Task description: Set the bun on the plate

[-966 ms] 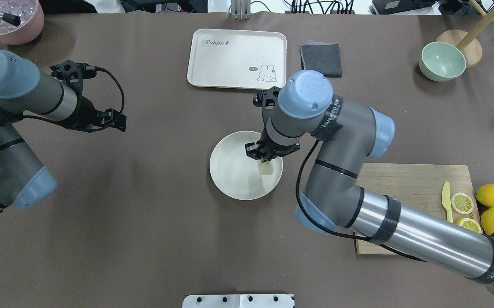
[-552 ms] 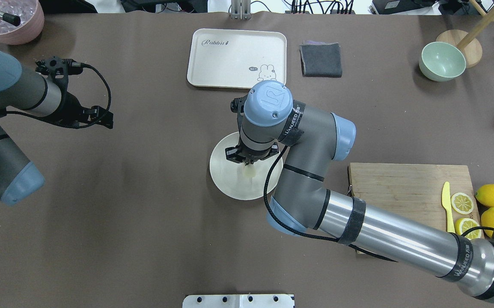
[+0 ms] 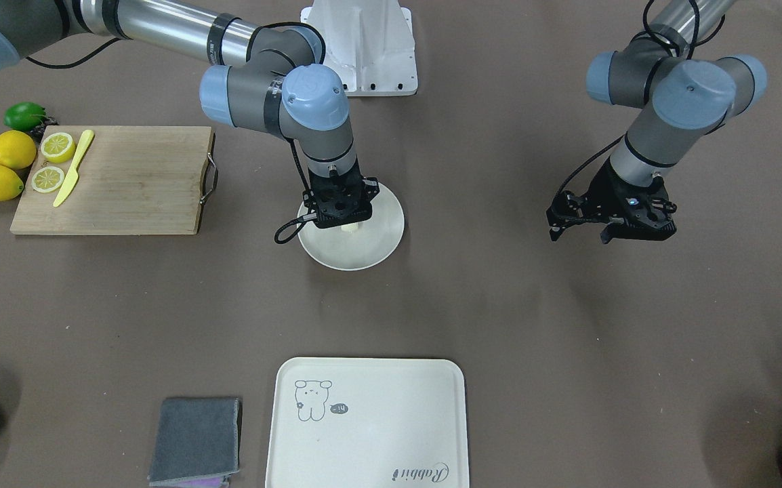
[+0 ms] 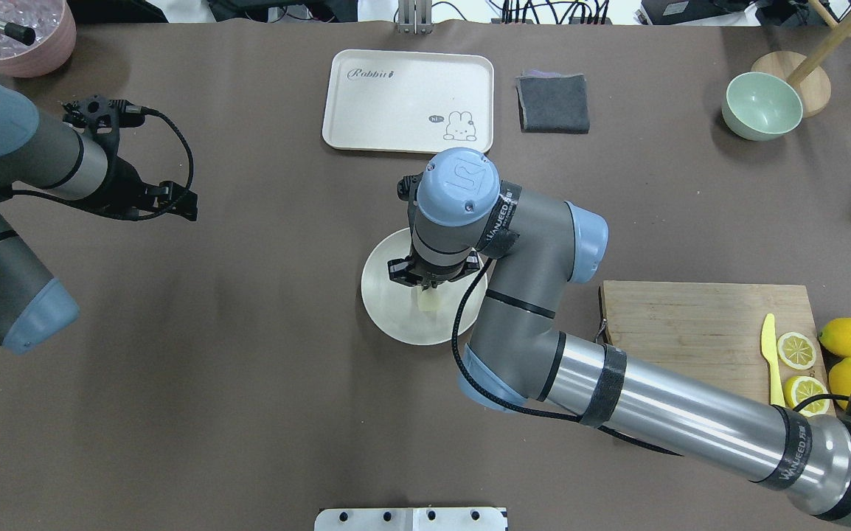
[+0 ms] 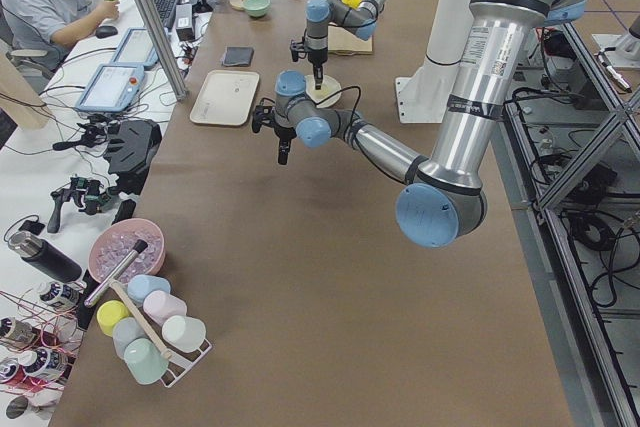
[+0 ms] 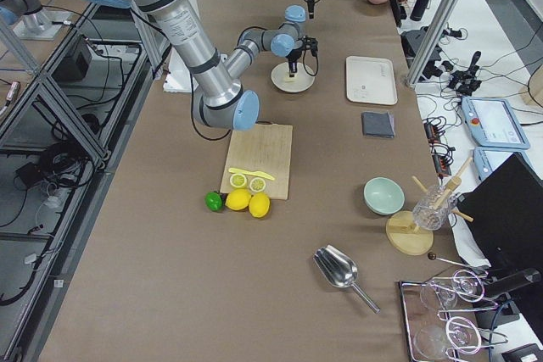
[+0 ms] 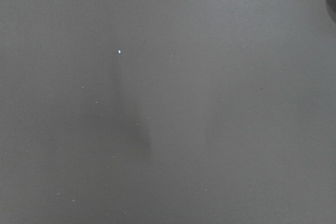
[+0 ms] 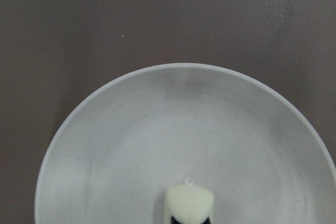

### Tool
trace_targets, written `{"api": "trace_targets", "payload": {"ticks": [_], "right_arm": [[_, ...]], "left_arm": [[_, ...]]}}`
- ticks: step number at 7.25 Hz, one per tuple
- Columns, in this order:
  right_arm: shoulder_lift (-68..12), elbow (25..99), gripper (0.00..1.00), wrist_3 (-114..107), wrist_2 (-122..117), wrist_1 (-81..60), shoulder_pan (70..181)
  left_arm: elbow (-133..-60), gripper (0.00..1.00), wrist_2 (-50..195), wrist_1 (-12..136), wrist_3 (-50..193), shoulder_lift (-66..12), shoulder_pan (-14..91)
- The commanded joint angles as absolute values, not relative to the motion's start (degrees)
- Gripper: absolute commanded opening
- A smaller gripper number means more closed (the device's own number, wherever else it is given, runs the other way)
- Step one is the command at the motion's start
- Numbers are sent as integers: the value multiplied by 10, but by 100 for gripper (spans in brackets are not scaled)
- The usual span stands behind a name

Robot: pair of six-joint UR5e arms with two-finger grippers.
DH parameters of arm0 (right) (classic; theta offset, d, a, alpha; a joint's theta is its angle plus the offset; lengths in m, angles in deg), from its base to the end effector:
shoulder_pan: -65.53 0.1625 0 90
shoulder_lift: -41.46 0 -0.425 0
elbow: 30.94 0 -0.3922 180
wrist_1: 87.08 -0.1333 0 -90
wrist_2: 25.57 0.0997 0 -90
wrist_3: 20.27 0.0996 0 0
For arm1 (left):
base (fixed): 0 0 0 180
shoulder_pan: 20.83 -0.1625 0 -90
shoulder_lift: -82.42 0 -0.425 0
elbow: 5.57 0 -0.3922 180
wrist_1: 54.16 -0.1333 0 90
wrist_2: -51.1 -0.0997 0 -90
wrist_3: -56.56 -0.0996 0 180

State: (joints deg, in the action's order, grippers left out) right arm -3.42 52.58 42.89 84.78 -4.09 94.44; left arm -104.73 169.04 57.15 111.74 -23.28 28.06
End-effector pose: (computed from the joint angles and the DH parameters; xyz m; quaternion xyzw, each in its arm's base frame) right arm -0.6036 -0.4460 0.2115 0.0346 -0.4136 -0.0521 0.9083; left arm 0.3315 -0.5116 0.3958 0.0885 0.4316 -0.0154 0.8976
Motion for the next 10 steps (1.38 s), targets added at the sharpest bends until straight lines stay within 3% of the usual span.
{"api": "trace_targets", "payload": {"ticks": [1,2,6,8,10], "right_arm": [[-35,522,92,453,829,-42,940],[-35,522,99,453,829,-42,940],[-81,597,100,444,859,-20,999],[-160,725,100,313,918,111,1088],[-276,772,100,85,980,151,1235]], "left_arm": [[-1047,98,1690,571,1118,-234,280],[-1047,98,1690,570,1118,-235,279],[-1046,98,1690,566,1116,-235,292],[-1051,98,1724,530,1050,-224,345],[-1066,98,1728,427,804,-187,460]]}}
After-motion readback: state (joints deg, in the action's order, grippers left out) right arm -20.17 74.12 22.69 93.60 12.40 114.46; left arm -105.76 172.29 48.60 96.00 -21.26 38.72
